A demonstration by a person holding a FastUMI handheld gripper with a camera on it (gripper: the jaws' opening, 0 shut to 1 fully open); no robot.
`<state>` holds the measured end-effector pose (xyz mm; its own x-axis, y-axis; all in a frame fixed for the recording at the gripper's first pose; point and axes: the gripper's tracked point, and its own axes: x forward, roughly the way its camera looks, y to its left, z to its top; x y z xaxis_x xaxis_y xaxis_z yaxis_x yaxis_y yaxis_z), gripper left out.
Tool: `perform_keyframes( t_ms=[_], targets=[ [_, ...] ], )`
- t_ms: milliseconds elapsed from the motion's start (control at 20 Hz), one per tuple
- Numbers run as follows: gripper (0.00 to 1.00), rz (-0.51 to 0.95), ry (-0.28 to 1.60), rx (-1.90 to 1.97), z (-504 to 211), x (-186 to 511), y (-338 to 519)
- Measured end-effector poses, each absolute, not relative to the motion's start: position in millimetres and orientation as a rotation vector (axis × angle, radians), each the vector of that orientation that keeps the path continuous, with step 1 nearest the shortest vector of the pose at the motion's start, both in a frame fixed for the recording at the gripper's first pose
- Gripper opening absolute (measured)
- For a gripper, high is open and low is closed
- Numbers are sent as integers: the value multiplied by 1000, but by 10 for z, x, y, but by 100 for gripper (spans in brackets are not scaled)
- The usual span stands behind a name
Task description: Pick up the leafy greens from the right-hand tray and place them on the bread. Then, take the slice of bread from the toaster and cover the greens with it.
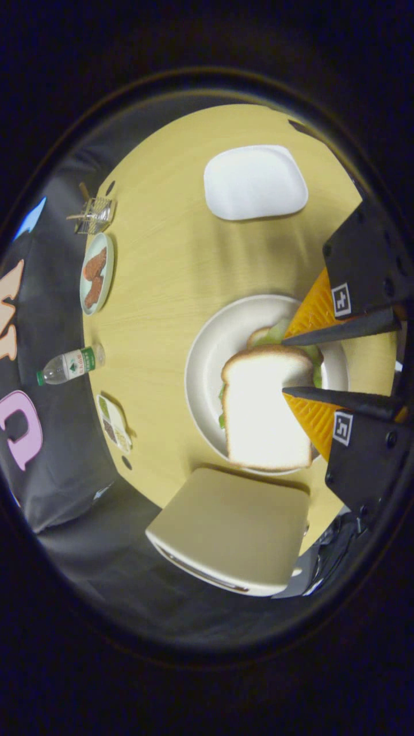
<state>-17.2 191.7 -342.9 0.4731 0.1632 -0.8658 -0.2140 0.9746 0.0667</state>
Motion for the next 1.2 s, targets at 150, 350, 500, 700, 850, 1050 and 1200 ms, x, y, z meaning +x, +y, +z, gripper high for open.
perform_keyframes(
  t_ms=[150, 350, 500, 700, 850, 1050, 1200],
  targets=[
    [50, 226, 1048, -94, -3387, -180, 1896],
    [73, 205, 982, -147, -3193, -71, 1819],
    [90, 202, 940, -115, -3020, -57, 1781],
    [100, 168, 779, -114, -2581, 130, 1535],
    [100, 145, 661, -95, -2150, 291, 1406],
    [100, 122, 499, -65, -1557, 503, 1260],
    [100, 101, 389, 4, -1085, 622, 1175]
  ],
)
